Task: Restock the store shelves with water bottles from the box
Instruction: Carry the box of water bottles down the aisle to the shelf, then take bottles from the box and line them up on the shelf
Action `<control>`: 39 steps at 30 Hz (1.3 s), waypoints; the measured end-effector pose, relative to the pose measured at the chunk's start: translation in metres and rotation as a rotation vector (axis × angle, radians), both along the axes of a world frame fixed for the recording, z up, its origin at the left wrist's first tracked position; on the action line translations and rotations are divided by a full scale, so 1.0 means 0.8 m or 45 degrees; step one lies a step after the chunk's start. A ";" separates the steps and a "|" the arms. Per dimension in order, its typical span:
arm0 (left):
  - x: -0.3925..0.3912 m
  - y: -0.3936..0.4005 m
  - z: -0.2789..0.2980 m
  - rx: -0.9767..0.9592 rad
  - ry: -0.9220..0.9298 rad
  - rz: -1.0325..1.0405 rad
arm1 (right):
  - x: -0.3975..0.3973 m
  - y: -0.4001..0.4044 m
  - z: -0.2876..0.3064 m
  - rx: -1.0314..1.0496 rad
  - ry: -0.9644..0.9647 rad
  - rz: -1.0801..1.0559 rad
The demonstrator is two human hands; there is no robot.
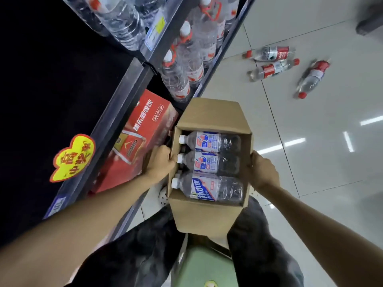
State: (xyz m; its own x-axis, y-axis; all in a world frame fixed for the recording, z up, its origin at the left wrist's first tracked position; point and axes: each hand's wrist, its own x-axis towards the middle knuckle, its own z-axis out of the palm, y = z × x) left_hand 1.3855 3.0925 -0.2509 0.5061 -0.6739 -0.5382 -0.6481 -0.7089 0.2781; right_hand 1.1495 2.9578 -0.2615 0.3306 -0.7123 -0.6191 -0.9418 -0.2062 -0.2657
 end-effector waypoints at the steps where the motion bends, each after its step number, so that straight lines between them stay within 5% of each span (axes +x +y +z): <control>1: 0.002 0.002 -0.010 -0.009 -0.020 -0.012 | 0.002 0.004 -0.010 0.000 0.001 -0.008; 18: 0.045 -0.018 -0.117 -0.035 -0.059 -0.104 | 0.026 -0.020 -0.112 -0.002 -0.166 -0.052; 22: 0.052 -0.015 -0.125 -0.007 -0.168 -0.203 | 0.032 -0.028 -0.103 0.192 -0.214 0.033; 25: 0.060 -0.008 -0.121 -0.056 -0.307 -0.311 | 0.039 -0.047 -0.089 0.218 -0.005 0.320; 28: 0.067 -0.003 -0.111 -0.238 -0.439 -0.406 | 0.042 -0.071 -0.080 -0.226 0.131 0.700; 32: 0.064 -0.009 -0.102 -0.512 -0.412 -0.557 | 0.051 -0.081 -0.067 -0.779 -0.059 1.042; 39: 0.055 0.004 -0.095 -0.565 -0.154 -1.004 | 0.085 -0.031 -0.052 -0.451 -0.376 1.409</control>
State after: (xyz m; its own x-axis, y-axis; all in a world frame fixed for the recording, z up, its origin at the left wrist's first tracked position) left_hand 1.4292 3.0960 -0.3269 -0.1528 -0.9809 -0.1200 -0.9418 0.1078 0.3185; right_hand 1.2173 2.9334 -0.3028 0.9676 -0.0674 -0.2432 -0.1195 -0.9711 -0.2065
